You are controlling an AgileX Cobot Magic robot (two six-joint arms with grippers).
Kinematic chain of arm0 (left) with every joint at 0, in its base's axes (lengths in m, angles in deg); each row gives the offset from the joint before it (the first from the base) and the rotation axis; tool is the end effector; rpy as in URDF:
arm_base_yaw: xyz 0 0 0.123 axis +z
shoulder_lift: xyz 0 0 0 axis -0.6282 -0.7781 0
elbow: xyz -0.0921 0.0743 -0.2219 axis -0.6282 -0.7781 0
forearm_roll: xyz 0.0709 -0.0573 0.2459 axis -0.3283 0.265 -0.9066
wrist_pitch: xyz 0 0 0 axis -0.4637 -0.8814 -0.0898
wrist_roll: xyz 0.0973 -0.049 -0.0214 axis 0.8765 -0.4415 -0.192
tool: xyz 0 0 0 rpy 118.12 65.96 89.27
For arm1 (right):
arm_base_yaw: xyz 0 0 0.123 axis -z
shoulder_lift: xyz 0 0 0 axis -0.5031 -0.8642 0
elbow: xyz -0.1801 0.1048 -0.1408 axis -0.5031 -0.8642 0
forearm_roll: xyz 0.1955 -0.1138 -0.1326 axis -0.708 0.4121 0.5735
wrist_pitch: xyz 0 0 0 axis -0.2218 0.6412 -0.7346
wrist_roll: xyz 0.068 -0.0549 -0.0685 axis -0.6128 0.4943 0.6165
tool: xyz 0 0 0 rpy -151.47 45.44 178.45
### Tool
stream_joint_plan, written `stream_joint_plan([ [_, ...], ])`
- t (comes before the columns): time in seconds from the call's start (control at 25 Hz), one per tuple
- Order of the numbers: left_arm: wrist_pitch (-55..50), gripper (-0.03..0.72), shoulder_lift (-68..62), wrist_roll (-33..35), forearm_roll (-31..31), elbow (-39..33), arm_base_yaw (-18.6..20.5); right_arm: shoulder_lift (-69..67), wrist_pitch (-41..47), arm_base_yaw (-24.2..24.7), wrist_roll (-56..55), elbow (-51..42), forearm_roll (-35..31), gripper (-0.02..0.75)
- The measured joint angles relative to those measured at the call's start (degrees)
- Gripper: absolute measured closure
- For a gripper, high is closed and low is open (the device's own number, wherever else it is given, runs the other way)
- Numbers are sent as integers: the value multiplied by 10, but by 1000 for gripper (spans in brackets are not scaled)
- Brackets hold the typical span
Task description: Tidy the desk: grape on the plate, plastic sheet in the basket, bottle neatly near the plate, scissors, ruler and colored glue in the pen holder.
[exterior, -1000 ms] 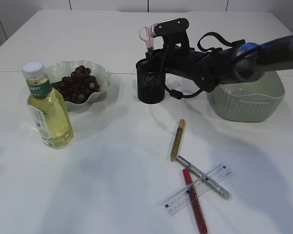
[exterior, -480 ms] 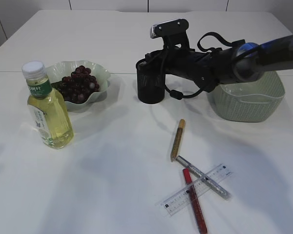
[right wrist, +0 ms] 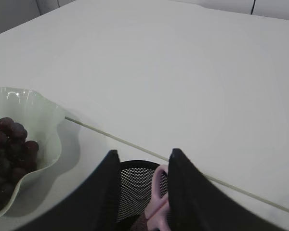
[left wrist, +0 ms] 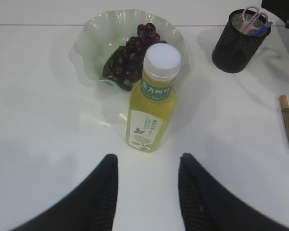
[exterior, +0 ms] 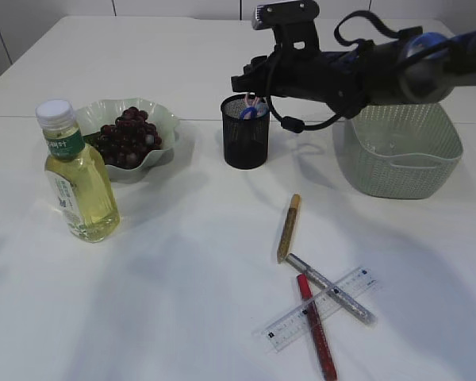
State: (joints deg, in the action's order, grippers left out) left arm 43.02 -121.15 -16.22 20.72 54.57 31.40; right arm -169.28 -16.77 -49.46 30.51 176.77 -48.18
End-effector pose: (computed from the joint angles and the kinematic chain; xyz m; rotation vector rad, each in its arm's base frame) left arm 0.2208 -0.0383 0.2898 0.0558 2.1861 -0.2328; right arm 0.4942 0.1776 0.1625 -0.3822 1.8652 0.2432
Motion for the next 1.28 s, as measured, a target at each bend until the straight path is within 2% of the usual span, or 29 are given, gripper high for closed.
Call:
stream_joint_plan([
  [0.24,0,379,0,0,2,0,0,78,162,-2,-4,0,-5,465],
  [0.68,-16,379,0,0,13,0,0,182,572,-14,-7,26,-87,473],
  [0.76,-30,379,0,0,13,0,0,183,648,-14,-6,43,-110,453],
  [0.88,-44,379,0,0,13,0,0,183,734,-14,1,55,-148,367],
  [0.96,-55,379,0,4,15,0,0,183,776,-14,6,56,-166,308],
  [1.04,-73,379,0,19,16,0,0,183,791,-14,15,57,-172,286],
  [1.28,-139,370,-1,80,48,29,0,193,793,-14,31,57,-217,275],
])
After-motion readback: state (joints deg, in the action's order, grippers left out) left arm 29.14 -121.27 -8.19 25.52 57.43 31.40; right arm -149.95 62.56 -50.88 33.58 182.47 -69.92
